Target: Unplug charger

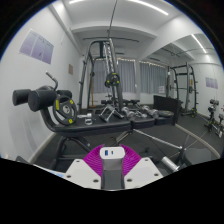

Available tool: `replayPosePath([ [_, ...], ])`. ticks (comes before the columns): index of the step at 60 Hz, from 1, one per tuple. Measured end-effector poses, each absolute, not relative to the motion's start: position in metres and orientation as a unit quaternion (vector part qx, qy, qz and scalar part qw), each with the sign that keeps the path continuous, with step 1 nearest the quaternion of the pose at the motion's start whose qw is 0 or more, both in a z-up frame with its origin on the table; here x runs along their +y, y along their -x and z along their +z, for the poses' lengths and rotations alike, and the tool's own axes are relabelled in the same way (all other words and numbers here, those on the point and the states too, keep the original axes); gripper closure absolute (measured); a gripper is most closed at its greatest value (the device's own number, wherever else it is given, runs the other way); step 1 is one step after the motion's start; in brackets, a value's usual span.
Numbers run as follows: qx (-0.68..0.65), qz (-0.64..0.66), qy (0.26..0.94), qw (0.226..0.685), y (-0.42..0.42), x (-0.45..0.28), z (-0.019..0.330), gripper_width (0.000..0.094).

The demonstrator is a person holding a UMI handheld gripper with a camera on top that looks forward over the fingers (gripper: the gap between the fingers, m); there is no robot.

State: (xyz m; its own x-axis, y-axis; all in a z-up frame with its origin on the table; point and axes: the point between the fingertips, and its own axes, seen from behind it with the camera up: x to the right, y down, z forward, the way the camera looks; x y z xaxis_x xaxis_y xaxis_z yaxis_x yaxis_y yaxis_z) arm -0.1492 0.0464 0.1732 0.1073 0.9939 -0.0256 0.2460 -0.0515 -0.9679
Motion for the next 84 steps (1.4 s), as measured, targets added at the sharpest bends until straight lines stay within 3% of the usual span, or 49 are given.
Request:
replayPosePath([
  [13, -0.566, 0.322, 0.640, 0.408, 0.138, 0.099, 0.050, 0.0707],
  [25, -0.601, 0.279, 0.651, 0.371, 0.143, 0.096, -0.011, 0.0574],
  [28, -0.607, 0.268, 0.653, 0.364, 0.137, 0.097, -0.019, 0.0388],
  [29, -0.608, 0.266, 0.654, 0.364, 0.136, 0.097, -0.019, 0.0272],
  [31, -0.606, 0.263, 0.652, 0.372, 0.135, 0.099, -0.015, 0.0074],
  [32, -0.606, 0.265, 0.649, 0.375, 0.135, 0.098, -0.011, 0.0066],
  [46, -0.603, 0.308, 0.610, 0.412, 0.053, 0.070, 0.089, 0.0079],
  [58, -0.590, 0.332, 0.623, 0.391, -0.100, 0.033, 0.172, 0.0077],
  [71, -0.587, 0.339, 0.631, 0.377, -0.236, -0.001, 0.210, 0.0082],
  [84, -0.591, 0.340, 0.609, 0.405, -0.306, -0.026, 0.232, 0.0082],
])
